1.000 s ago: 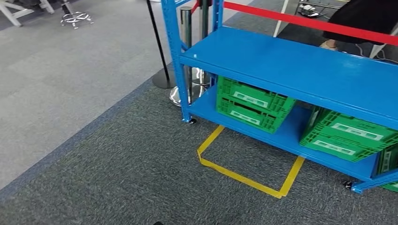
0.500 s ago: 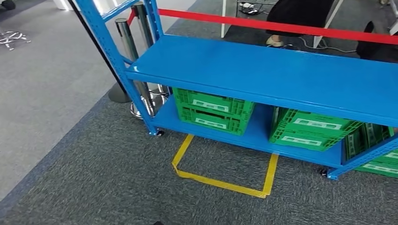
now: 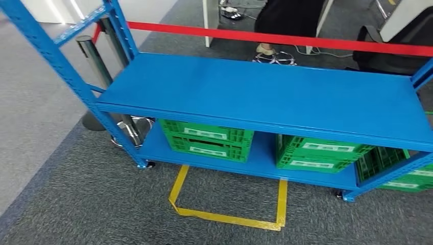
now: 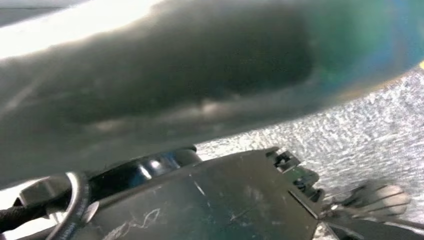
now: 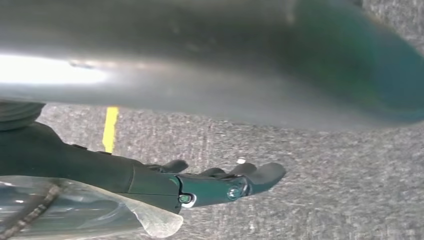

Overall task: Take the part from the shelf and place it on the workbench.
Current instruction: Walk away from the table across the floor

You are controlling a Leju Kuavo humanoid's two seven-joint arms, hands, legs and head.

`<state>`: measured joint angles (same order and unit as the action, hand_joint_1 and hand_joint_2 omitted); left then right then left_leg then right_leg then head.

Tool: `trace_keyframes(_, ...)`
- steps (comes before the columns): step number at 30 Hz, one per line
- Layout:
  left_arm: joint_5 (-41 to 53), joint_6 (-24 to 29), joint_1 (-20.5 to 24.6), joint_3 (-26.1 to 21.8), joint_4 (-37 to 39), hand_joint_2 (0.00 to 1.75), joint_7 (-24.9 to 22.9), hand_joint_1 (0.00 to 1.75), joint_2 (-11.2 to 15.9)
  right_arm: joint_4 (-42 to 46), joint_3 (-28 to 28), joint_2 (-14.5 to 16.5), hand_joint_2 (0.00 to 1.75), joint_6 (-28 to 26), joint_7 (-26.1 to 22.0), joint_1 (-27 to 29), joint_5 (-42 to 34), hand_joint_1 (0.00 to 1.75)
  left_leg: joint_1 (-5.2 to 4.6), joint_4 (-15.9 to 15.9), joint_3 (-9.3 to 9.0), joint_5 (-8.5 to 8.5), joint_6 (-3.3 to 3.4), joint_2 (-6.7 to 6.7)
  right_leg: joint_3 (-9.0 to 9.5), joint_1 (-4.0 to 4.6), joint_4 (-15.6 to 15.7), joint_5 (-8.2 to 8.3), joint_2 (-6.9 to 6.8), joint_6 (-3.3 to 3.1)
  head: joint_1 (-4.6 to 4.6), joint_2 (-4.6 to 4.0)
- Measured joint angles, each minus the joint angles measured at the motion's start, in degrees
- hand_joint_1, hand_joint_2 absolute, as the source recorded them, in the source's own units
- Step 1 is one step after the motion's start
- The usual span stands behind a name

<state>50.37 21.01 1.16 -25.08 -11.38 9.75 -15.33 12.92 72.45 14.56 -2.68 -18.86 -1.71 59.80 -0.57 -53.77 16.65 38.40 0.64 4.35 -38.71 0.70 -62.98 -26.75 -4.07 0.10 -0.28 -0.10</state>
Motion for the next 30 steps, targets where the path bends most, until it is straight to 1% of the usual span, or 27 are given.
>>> trace_keyframes(1,0.0,0.0,0.2,0.0,0.0,0.00,0.0,0.00,0.0,0.0,0.0,0.0,0.00,0.0,0.0,-0.2,0.0,0.00,-0.05,-0.1,-0.41,-0.18,-0.42,0.39,0.86,0.08,0.5,-0.80,0.53,-0.50,-0.09,0.01)
trace_keyframes(2,0.0,0.0,0.4,0.0,0.0,0.00,0.0,0.00,0.0,0.0,0.0,0.0,0.00,0.0,-0.1,-0.2,0.0,0.00,-0.04,-1.5,-0.21,-1.04,-0.74,0.45,1.99,-0.14,1.1,-1.45,1.29,-0.96,-0.10,0.02)
trace_keyframes(3,0.0,0.1,0.5,0.0,0.0,0.00,0.1,0.00,-0.1,0.0,0.0,-0.1,0.00,0.0,-0.1,-0.2,0.0,0.00,-0.01,-4.5,0.96,-2.57,-1.07,-0.18,3.34,-0.42,2.1,-1.91,1.99,-1.22,-0.28,0.02)
trace_keyframes(4,0.0,0.1,0.5,0.0,0.0,0.00,0.1,0.00,-0.2,0.0,0.0,-0.1,0.00,0.0,-0.1,-0.1,0.0,0.00,0.12,-8.8,3.23,-4.00,-1.49,-1.17,5.03,-0.76,3.3,-2.29,2.69,-1.45,-0.41,0.02)
trace_keyframes(5,0.0,0.1,0.5,0.0,0.0,0.00,0.1,0.00,-0.2,0.0,0.0,-0.1,0.00,0.0,-0.1,-0.1,0.0,0.00,0.38,-13.4,6.35,-4.50,-1.84,-2.29,6.92,-1.06,4.7,-2.67,3.40,-1.54,-0.54,0.02)
trace_keyframes(6,0.0,0.1,0.4,0.0,0.0,0.00,0.1,0.00,-0.2,0.0,0.0,-0.1,0.00,0.0,-0.1,-0.1,0.0,0.00,0.64,-17.1,9.62,-3.70,-2.18,-3.18,8.83,-1.26,6.0,-3.02,4.18,-1.55,-0.69,0.01)
trace_keyframes(7,0.0,0.1,0.4,0.0,0.0,0.00,0.1,0.00,-0.1,0.0,0.0,-0.1,0.00,0.0,-0.1,-0.1,0.0,0.00,0.91,-19.3,12.60,-1.62,-2.41,-3.59,10.70,-1.48,7.3,-3.40,5.04,-1.48,-0.70,0.01)
trace_keyframes(9,0.0,0.1,0.4,-0.1,0.0,0.00,0.1,0.00,-0.1,-0.1,0.0,-0.1,0.00,0.0,-0.1,0.0,0.0,0.00,1.17,-19.4,17.42,3.22,-2.65,-3.71,14.67,-1.97,9.8,-4.38,6.96,-1.19,-0.72,0.01)
trace_keyframes(10,0.0,0.1,0.4,-0.1,0.0,0.00,0.1,0.00,-0.1,-0.1,0.0,-0.1,0.00,0.0,-0.1,0.0,0.0,0.00,1.21,-17.8,19.19,3.97,-2.73,-3.76,16.64,-2.21,10.9,-5.05,7.93,-0.94,-0.74,0.01)
trace_keyframes(11,0.0,0.1,0.4,-0.1,0.0,0.00,0.1,0.00,-0.1,-0.1,0.0,-0.1,0.00,0.0,-0.1,0.1,0.0,0.00,1.25,-15.4,20.61,2.42,-2.78,-3.97,18.31,-2.42,11.6,-5.85,8.84,-0.67,-0.74,0.01)
trace_keyframes(12,0.0,0.0,0.3,-0.1,0.1,0.00,0.1,0.00,0.0,-0.1,0.0,-0.1,0.00,0.0,-0.1,0.3,-0.1,0.00,1.34,-12.1,21.69,-2.39,-2.75,-4.69,19.59,-2.58,12.1,-6.77,9.54,-0.38,-0.81,0.01)
trace_keyframes(14,0.0,0.0,0.1,-0.1,0.3,0.00,0.0,0.00,0.2,-0.1,0.0,-0.1,0.00,0.0,-0.1,0.6,-0.1,0.00,1.33,-5.7,23.52,-13.59,-2.34,-6.33,21.51,-2.54,12.1,-9.11,10.82,0.30,-1.22,0.01)
trace_keyframes(15,0.0,0.1,0.1,-0.1,0.4,0.00,0.0,0.00,0.3,-0.2,0.0,-0.1,0.00,-0.1,-0.1,0.7,-0.1,0.00,1.22,-4.3,23.89,-17.27,-1.96,-6.97,22.47,-2.49,12.3,-10.35,11.31,0.64,-1.32,0.01)
trace_keyframes(16,-0.1,0.2,0.2,-0.2,0.4,0.00,0.0,0.00,0.3,-0.2,0.0,-0.1,0.00,-0.1,-0.1,0.6,-0.1,0.00,1.08,-4.0,23.91,-18.35,-1.39,-6.96,23.38,-2.44,12.2,-10.96,11.73,1.16,-1.33,0.01)
trace_keyframes(17,-0.1,0.3,0.4,-0.2,0.4,0.00,0.1,0.00,0.2,-0.2,0.0,0.0,0.00,-0.2,-0.1,0.5,-0.1,0.00,0.98,-4.7,23.31,-18.29,-0.75,-6.67,23.53,-2.50,11.7,-10.86,11.92,1.64,-1.22,0.01)
trace_keyframes(18,-0.1,0.5,0.6,-0.2,0.4,0.00,0.3,0.00,0.1,-0.2,0.0,0.0,0.00,-0.2,-0.1,0.3,-0.1,0.00,0.98,-4.8,22.67,-17.89,-0.12,-6.19,23.05,-2.56,9.8,-9.94,11.47,2.08,-1.06,0.01)
trace_keyframes(19,-0.1,0.7,0.6,-0.2,0.4,0.00,0.5,0.00,0.0,-0.2,0.0,0.0,0.00,-0.2,-0.2,0.0,-0.1,0.00,1.03,-4.7,21.97,-17.46,0.53,-5.61,21.29,-2.54,6.2,-8.59,10.21,2.50,-1.01,0.01)
trace_keyframes(20,-0.1,0.8,0.6,-0.2,0.4,0.00,0.7,0.00,-0.1,-0.2,0.0,0.0,0.00,-0.2,-0.2,-0.3,0.0,0.00,1.06,-4.5,21.19,-16.79,1.00,-5.05,18.50,-2.44,1.8,-7.90,8.53,2.69,-0.94,0.01)
trace_keyframes(21,0.0,0.8,0.5,-0.3,0.4,0.00,0.8,0.00,-0.2,-0.2,0.0,0.0,0.00,-0.2,-0.2,-0.5,0.0,0.00,1.08,-4.2,20.38,-16.01,1.32,-4.59,15.36,-2.28,-2.6,-8.44,6.64,2.82,-0.90,0.01)
trace_keyframes(22,0.0,0.7,0.4,-0.3,0.4,0.00,0.9,0.00,-0.2,-0.2,0.0,0.0,0.00,-0.2,-0.2,-0.6,0.1,0.00,1.04,-4.1,19.50,-15.15,1.53,-4.24,12.29,-2.11,-6.0,-10.42,5.27,2.94,-0.88,0.01)
trace_keyframes(23,0.1,0.6,0.4,-0.3,0.4,0.00,1.0,0.00,-0.2,-0.2,-0.1,0.0,0.00,-0.2,-0.1,-0.7,0.2,0.00,0.97,-4.0,18.53,-14.26,1.65,-3.99,9.69,-1.96,-7.9,-13.41,4.62,2.98,-0.87,0.01)
trace_keyframes(24,0.1,0.5,0.4,-0.3,0.4,0.00,1.1,0.00,-0.2,-0.2,-0.1,-0.1,0.00,-0.2,-0.1,-0.6,0.4,0.00,0.88,-4.0,17.52,-13.39,1.74,-3.88,7.73,-1.82,-8.5,-16.54,4.39,2.99,-0.87,0.01)
trace_keyframes(25,0.1,0.3,0.4,-0.3,0.4,0.00,1.1,0.00,-0.2,-0.2,-0.1,-0.1,0.00,-0.2,0.0,-0.6,0.5,0.00,0.75,-4.0,16.48,-12.55,1.83,-3.83,6.33,-1.65,-8.0,-18.61,4.33,2.87,-0.84,0.01)
trace_keyframes(26,0.1,0.3,0.4,-0.4,0.4,0.00,1.2,0.00,-0.2,-0.2,-0.1,-0.1,0.00,0.0,0.0,-0.6,0.7,0.00,0.57,-3.9,15.42,-11.75,1.92,-3.80,5.42,-1.45,-6.4,-18.66,4.28,2.49,-0.82,0.01)
trace_keyframes(27,0.1,0.2,0.4,-0.4,0.4,0.00,1.3,0.00,-0.2,-0.2,-0.1,-0.1,0.00,0.1,0.1,-0.5,0.8,0.00,0.38,-3.9,14.38,-10.98,1.99,-3.76,4.89,-1.12,-3.8,-16.18,4.10,1.84,-0.81,0.01)
trace_keyframes(29,0.1,0.2,0.3,-0.5,0.4,0.00,1.6,0.00,-0.3,-0.2,-0.2,-0.4,0.00,0.5,0.2,-0.4,1.1,0.00,-0.08,-4.0,12.72,-9.48,2.00,-3.71,4.29,-0.15,1.8,-7.21,3.52,0.14,-0.81,0.01)
trace_keyframes(30,0.1,0.2,0.3,-0.5,0.5,0.00,1.7,0.00,-0.3,-0.2,-0.2,-0.5,0.00,0.6,0.3,-0.3,1.2,0.00,-0.32,-4.1,12.18,-8.77,1.90,-3.71,4.37,0.21,3.5,-3.44,3.42,-0.49,-0.84,0.01)
